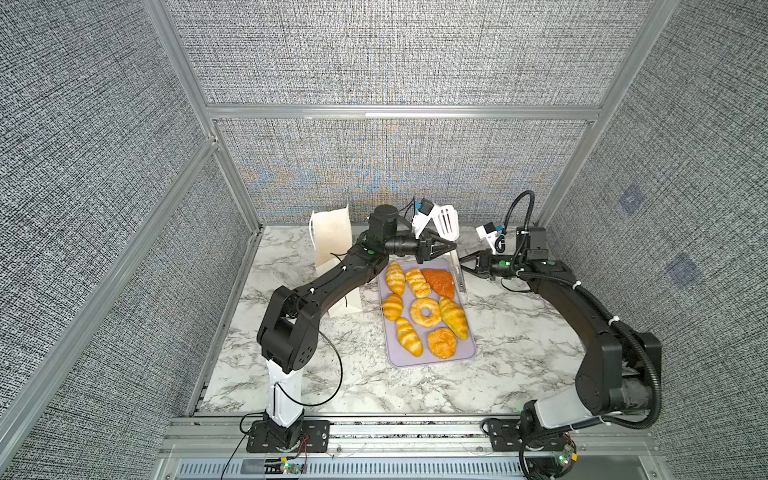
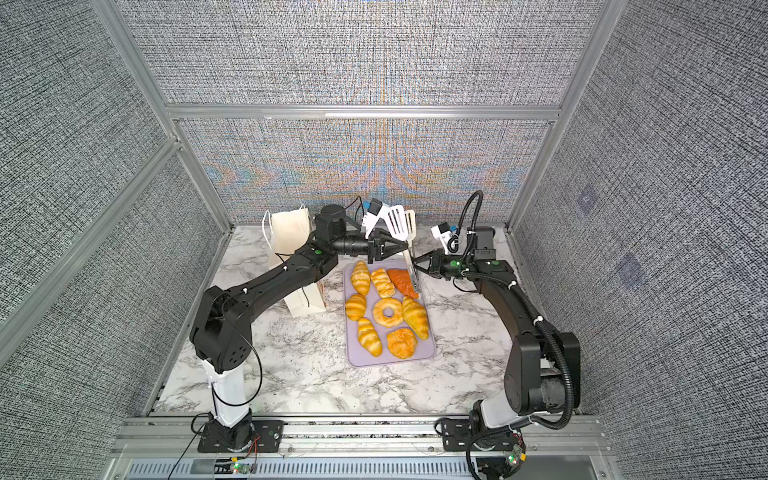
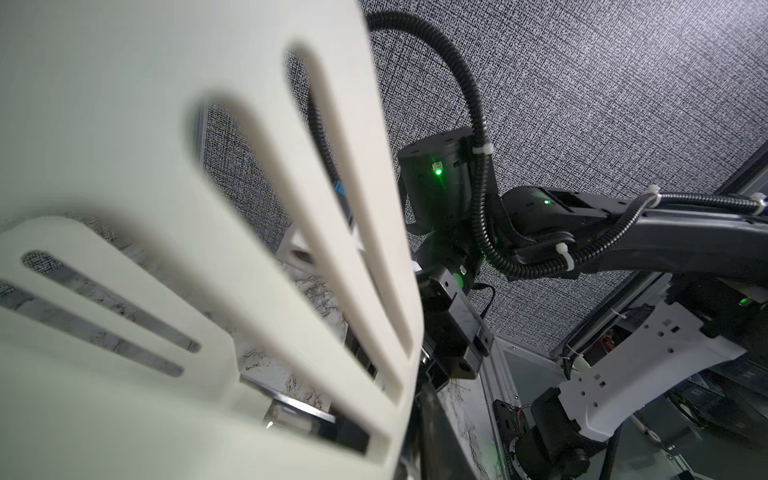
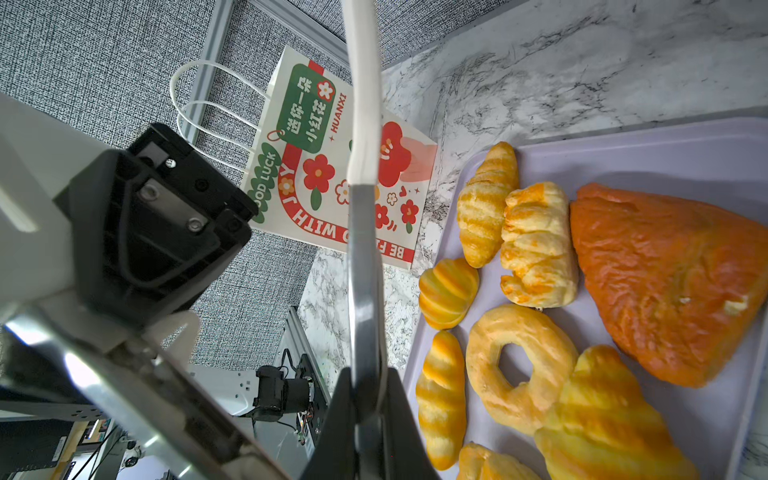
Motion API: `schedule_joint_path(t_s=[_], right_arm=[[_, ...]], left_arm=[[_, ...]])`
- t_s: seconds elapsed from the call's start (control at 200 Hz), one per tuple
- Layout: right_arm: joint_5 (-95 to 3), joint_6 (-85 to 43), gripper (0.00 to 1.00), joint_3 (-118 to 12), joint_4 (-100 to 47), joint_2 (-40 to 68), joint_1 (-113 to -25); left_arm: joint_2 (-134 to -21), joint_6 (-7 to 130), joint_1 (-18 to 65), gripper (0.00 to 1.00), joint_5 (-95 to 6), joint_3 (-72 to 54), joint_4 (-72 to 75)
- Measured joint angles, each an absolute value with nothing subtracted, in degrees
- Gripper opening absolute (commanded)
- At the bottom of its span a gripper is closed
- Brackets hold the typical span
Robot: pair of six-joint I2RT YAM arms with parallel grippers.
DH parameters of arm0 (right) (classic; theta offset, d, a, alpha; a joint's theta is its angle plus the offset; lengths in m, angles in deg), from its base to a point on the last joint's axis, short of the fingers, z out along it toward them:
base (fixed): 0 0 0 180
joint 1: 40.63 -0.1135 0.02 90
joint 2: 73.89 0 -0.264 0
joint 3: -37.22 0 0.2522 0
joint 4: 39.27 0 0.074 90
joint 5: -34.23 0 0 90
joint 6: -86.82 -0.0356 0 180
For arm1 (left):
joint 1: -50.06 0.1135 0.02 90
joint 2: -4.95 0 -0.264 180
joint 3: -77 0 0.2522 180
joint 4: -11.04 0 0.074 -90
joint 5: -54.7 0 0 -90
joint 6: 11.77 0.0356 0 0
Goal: Place the fake bread into the paper bag
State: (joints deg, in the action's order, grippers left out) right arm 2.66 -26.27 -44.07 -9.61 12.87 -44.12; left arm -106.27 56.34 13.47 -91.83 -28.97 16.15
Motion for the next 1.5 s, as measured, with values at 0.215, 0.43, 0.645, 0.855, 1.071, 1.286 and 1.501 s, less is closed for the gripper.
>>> schedule_joint_path(t_s=[0.215,0.43,0.645,0.855,1.071,1.286,1.501], right_arm=[[3.5,-25.0,0.12,-44.1,-9.4,12.9,-44.1],[1.5,-23.6,0.49,-44.5,-8.0,11.5,-44.1],[-3.7,-22.5,0.97,-42.6,-8.1,7.3,-42.5],[-5.2,-24.2,0.99,-35.7,-14.5,-0.2,-40.5],[-2.8,-28.7,0.99,-29.0,-25.7,-5.3,-40.0],[1.4,-36.8,0.99,-23.4,-36.5,-5.6,-40.4],[2.9,-40.6,0.96,-22.6,-42.7,-5.0,-42.7]], left_arm=[[-106.8,54.0,13.4,0.09,-93.7,-29.1,18.2],[-106.9,52.3,13.3,0.07,-93.5,-28.6,21.4],[-106.6,50.3,13.4,0.06,-94.0,-27.6,24.3],[-105.8,49.2,13.3,0.06,-93.8,-26.7,26.5],[-105.8,47.8,13.1,0.06,-93.8,-26.3,28.9],[-105.8,47.2,12.3,0.06,-93.9,-26.3,29.3],[-105.8,47.2,11.6,0.06,-93.9,-26.3,29.3]])
